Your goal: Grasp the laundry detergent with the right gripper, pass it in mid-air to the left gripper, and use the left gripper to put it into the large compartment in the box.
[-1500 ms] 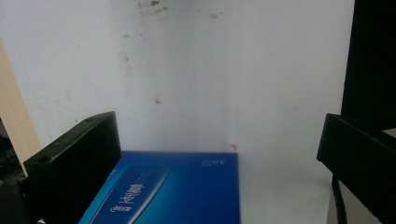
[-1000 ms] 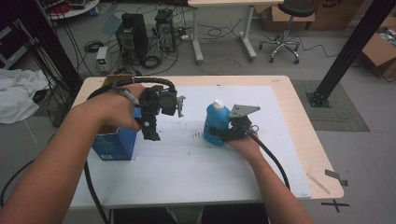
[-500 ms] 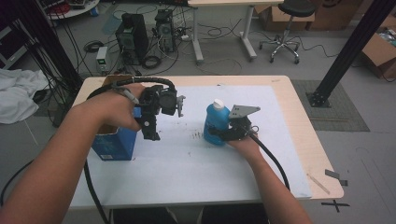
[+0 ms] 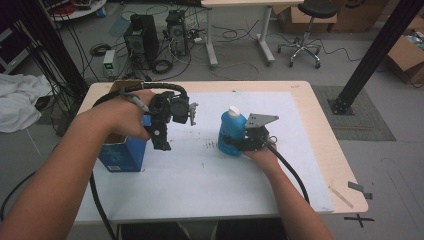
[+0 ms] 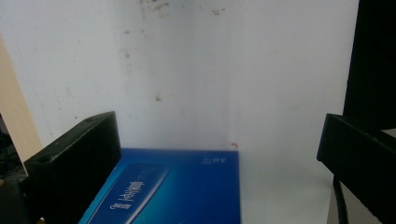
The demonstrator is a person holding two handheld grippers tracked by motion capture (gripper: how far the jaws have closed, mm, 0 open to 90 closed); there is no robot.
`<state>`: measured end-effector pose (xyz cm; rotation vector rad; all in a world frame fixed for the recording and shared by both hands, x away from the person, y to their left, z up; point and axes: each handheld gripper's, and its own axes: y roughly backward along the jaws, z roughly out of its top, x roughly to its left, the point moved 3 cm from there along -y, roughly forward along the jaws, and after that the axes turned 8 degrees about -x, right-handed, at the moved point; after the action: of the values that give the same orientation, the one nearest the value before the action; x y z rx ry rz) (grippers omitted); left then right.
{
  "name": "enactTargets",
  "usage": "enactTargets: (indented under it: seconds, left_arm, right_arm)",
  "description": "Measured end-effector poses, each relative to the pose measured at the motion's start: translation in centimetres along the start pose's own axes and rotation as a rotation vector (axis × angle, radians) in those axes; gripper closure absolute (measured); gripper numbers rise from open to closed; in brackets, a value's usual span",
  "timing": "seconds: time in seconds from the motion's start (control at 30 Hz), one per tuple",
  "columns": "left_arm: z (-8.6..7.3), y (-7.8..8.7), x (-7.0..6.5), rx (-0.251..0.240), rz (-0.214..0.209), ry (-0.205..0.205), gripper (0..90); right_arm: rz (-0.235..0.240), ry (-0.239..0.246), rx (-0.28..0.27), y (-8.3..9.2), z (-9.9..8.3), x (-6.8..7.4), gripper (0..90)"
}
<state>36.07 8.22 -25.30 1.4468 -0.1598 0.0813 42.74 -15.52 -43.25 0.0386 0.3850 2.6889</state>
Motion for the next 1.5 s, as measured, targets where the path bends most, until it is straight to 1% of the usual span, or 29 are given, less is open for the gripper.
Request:
enactTargets:
  seconds: [0.1, 0.37, 0.43, 0.47, 0.53, 0.63, 0.67, 0.73, 0.8, 0.97, 1.0, 1.03, 1.07, 1.13, 1.27, 1.37, 1.5]
  left_arm:
    - [0.0, 0.0, 0.0, -0.001, 0.001, 0.000, 0.2]
    - [0.0, 0.0, 0.0, -0.002, 0.002, -0.001, 0.3]
    - [-0.1, 0.1, 0.0, -0.003, 0.002, -0.001, 0.3]
    - [-0.1, 0.1, 0.0, -0.005, 0.003, 0.001, 0.3]
    - [-0.1, 0.2, 0.1, -0.006, 0.002, 0.000, 0.3]
    - [-0.1, 0.2, 0.2, -0.004, -0.002, 0.003, 0.3]
    - [-0.1, 0.2, 0.1, -0.004, -0.003, 0.012, 0.3]
    - [0.1, 0.2, 0.2, -0.004, -0.004, 0.000, 0.3]
    - [0.3, 0.3, 0.2, -0.007, -0.003, -0.001, 0.3]
    - [0.9, 0.4, 0.3, -0.008, -0.004, -0.013, 0.3]
    - [0.9, 0.4, 0.3, -0.008, -0.004, -0.013, 0.2]
    - [1.1, 0.4, 0.2, -0.003, -0.009, -0.019, 0.1]
    - [1.2, 0.4, 0.2, -0.004, -0.013, -0.019, 0.1]
    - [1.4, 0.4, 0.1, -0.005, -0.019, -0.020, 0.1]
    - [1.7, 0.3, 0.0, -0.006, -0.032, -0.019, 0.1]
    - [1.9, 0.1, -0.2, 0.003, -0.044, -0.020, 0.1]
    - [2.2, -0.4, -0.6, 0.002, -0.059, -0.023, 0.1]
  right_arm:
    - [0.007, -0.002, -0.004, 0.0, 0.0, 0.1, 42.3]
    - [0.016, -0.013, -0.007, 0.1, 0.0, 0.0, 45.7]
    - [0.030, -0.017, -0.003, 0.1, 0.1, -0.1, 46.3]
    - [0.037, -0.027, -0.003, 0.2, 0.1, -0.2, 46.5]
    - [0.059, -0.035, -0.007, 0.4, 0.4, -0.2, 46.7]
    - [0.086, -0.022, -0.016, 1.0, 1.2, 0.0, 47.0]
    - [0.093, -0.017, -0.018, 1.2, 1.6, 0.0, 47.0]
    - [0.118, 0.003, -0.009, 1.6, 2.3, 0.2, 47.0]
    - [0.144, 0.027, -0.002, 1.9, 3.1, 0.6, 47.0]
    - [0.223, 0.080, 0.010, 2.5, 4.9, 1.8, 46.9]
    - [0.223, 0.080, 0.010, 2.5, 4.9, 1.8, 46.9]
    - [0.262, 0.112, 0.022, 2.6, 5.4, 2.4, 46.9]
    - [0.277, 0.125, 0.027, 2.6, 5.6, 2.7, 46.9]
    - [0.315, 0.148, 0.033, 2.5, 5.8, 3.3, 46.9]
    - [0.380, 0.172, 0.045, 2.2, 5.9, 4.6, 46.8]
    - [0.413, 0.184, 0.050, 1.6, 5.8, 5.6, 46.6]
    - [0.449, 0.188, 0.056, 0.6, 5.5, 6.7, 46.6]
